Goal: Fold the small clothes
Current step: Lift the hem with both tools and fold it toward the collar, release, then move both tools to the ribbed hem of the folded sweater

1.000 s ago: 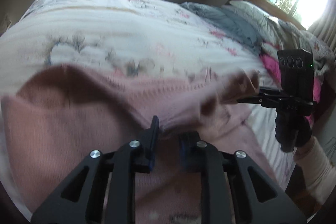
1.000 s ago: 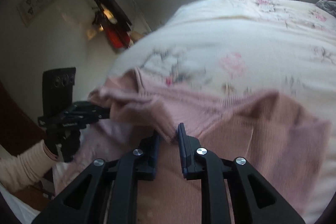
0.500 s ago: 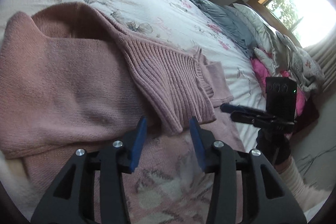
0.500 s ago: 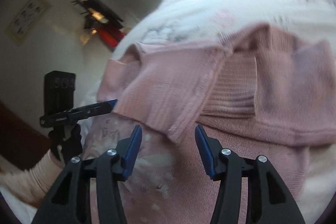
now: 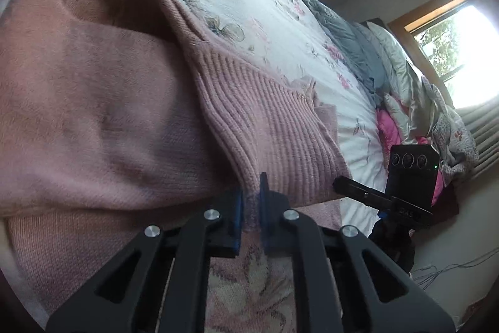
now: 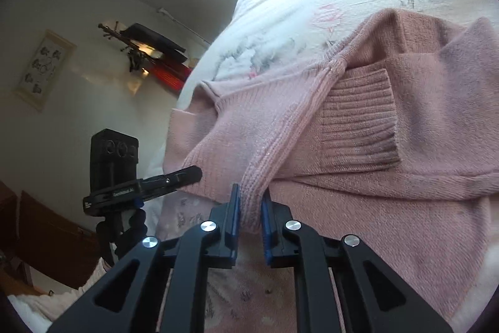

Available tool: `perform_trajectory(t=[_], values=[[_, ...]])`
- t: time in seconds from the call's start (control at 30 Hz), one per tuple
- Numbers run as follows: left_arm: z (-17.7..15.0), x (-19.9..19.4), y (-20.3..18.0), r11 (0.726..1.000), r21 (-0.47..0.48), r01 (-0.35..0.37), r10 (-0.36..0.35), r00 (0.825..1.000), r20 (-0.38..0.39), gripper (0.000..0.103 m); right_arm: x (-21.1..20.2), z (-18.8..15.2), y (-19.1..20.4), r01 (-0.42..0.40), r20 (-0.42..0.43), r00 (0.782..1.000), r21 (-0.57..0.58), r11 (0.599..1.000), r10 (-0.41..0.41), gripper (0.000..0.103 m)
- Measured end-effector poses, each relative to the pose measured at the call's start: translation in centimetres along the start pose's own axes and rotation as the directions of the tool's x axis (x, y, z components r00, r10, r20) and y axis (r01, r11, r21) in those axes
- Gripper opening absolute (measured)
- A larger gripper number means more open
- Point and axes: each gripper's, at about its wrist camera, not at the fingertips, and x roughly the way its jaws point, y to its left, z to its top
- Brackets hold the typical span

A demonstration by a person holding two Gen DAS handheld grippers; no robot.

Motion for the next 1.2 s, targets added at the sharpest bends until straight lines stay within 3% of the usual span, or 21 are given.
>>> perform_trajectory(t=[0.23,0.33,0.4,0.6,0.73,0.83,0.87,0.9,0.97,1.1,1.2], values=[[-1.5,1.1,1.4,0.998,-0.008,-0.065,0.065,0.997,-0.033,0.011,3.7,-1.1,-1.9,0.153,-0.098,0.984,0.024,0.988,-0.150,0.015],[-2.6,0.2,0.7,0.996,0.019,-0.092,0.093,0.995,-0.031,0.014,3.5,-2.1,-2.1,0.146,-0.091,0.986,0.050,0.988,-0.141,0.020],[-4.0,-0.8,0.3,0.992,0.050,-0.114,0.115,0.993,-0.026,0.022,2.7,-3.0,-1.4,0.149,-0.072,0.987,0.045,0.988,-0.145,0.023],[-10.1,-4.7,-0.6,0.975,0.118,-0.190,0.191,0.982,0.003,0.027,0.5,-9.1,1.4,0.260,-0.064,0.963,-0.048,0.965,-0.262,0.026],[-14.8,-7.5,-0.9,0.959,0.146,-0.243,0.240,0.970,0.037,0.028,-1.4,-14.1,1.9,0.284,-0.081,0.955,-0.034,0.958,-0.285,0.030],[-18.0,-10.2,-1.5,0.942,0.157,-0.297,0.288,0.954,0.080,0.031,-3.9,-18.3,2.5,0.314,-0.072,0.947,-0.021,0.949,-0.315,0.030],[-19.3,-11.6,-1.7,0.935,0.161,-0.316,0.302,0.948,0.102,0.039,-4.7,-19.1,2.8,0.322,-0.062,0.944,-0.021,0.946,-0.323,0.030],[-19.9,-12.4,-1.9,0.932,0.162,-0.325,0.309,0.944,0.115,0.048,-5.7,-20.0,3.3,0.340,-0.047,0.939,-0.025,0.940,-0.341,0.032],[-21.6,-14.3,-2.4,0.916,0.169,-0.364,0.342,0.928,0.146,0.054,-7.6,-21.4,4.1,0.393,-0.015,0.919,-0.036,0.919,-0.394,0.041],[-24.1,-17.2,-2.6,0.885,0.159,-0.437,0.410,0.895,0.177,0.064,-11.8,-23.8,4.6,0.441,0.031,0.897,-0.036,0.897,-0.440,0.048],[-25.5,-18.7,-1.9,0.882,0.127,-0.453,0.428,0.885,0.181,0.069,-13.7,-25.2,4.7,0.480,0.056,0.876,-0.024,0.877,-0.478,0.053]])
